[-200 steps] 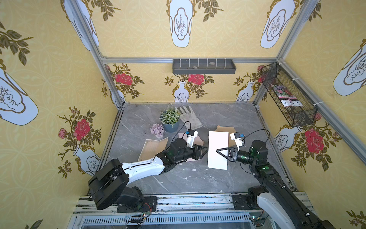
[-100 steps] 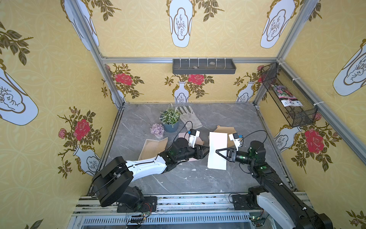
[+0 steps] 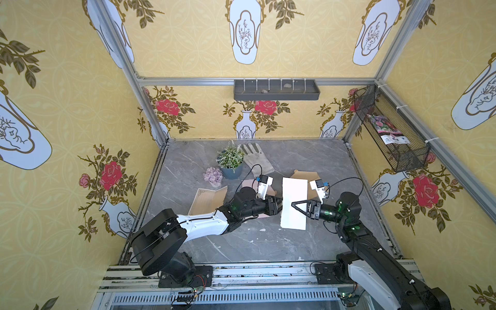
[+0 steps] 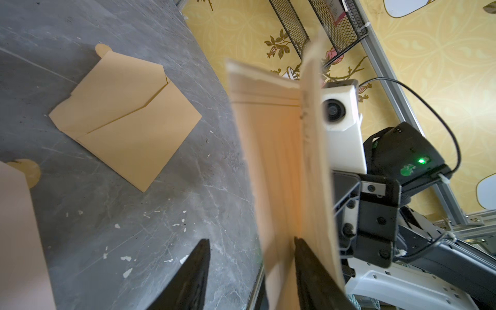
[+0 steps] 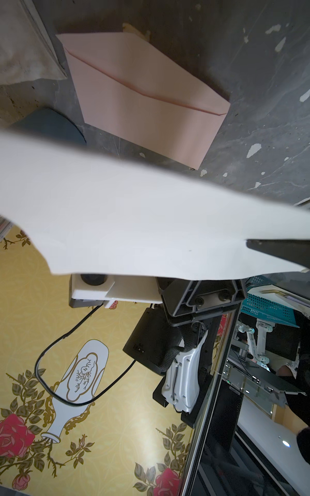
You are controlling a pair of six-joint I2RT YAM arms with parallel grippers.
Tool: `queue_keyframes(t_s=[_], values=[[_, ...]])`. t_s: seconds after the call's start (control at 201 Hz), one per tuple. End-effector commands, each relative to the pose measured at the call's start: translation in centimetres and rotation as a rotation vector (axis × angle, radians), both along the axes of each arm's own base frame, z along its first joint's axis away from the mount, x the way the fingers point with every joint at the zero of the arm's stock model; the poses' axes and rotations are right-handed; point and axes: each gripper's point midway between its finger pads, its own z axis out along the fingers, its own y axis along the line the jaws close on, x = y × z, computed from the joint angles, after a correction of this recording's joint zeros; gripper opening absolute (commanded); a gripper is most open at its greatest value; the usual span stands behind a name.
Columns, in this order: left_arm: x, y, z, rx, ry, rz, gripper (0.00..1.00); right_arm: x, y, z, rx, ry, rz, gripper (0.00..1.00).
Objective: Take the letter paper out of the envelope
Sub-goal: Unfold the letter paper.
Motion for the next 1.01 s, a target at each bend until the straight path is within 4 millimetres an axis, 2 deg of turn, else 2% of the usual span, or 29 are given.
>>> queue_keyframes(t_s=[0.0,0.12,0.179,0.304,0.518,0.573,0.643,0.752,0.887,0.966,1.006], values=[[-0.3,-0.5,1.1,-0.05,-0.013,-0.028,0.44,0.0,0.3,0.7,0.023,-0.044,0.012,0.02],[-0.5,-0.4,0.9,-0.054,-0.01,-0.034,0.11,0.3,0.3,-0.1,-0.005,-0.029,0.0,0.03],[-0.5,-0.3,0.8,-0.053,-0.009,-0.028,0.0,0.4,0.2,-0.4,-0.022,-0.022,-0.009,0.03],[-0.5,-0.1,0.7,-0.051,-0.007,-0.018,0.0,0.6,0.1,-0.9,-0.054,-0.015,-0.025,0.06],[-0.3,0.0,0.3,-0.038,0.001,-0.01,0.0,0.8,-0.3,-1.0,-0.111,-0.011,-0.056,0.24],[-0.2,0.1,0.1,-0.032,0.003,-0.005,0.0,0.9,-0.5,-1.1,-0.131,-0.006,-0.071,0.35],[0.0,0.4,-0.4,-0.012,0.007,0.017,0.0,1.2,-0.9,-1.6,-0.174,-0.001,-0.1,0.55],[0.3,1.6,-1.6,0.069,0.007,0.069,0.0,1.9,-2.1,-2.5,-0.274,0.013,-0.184,0.66],[1.2,3.9,-3.5,0.236,0.003,0.173,0.0,2.4,-4.2,-2.5,-0.376,0.004,-0.318,0.67],[1.8,5.6,-5.3,0.422,0.008,0.25,0.0,2.6,-5.1,-2.2,-0.42,-0.005,-0.394,0.62],[1.9,5.9,-5.9,0.494,0.013,0.271,0.0,2.6,-5.3,-2.4,-0.438,-0.003,-0.417,0.57]])
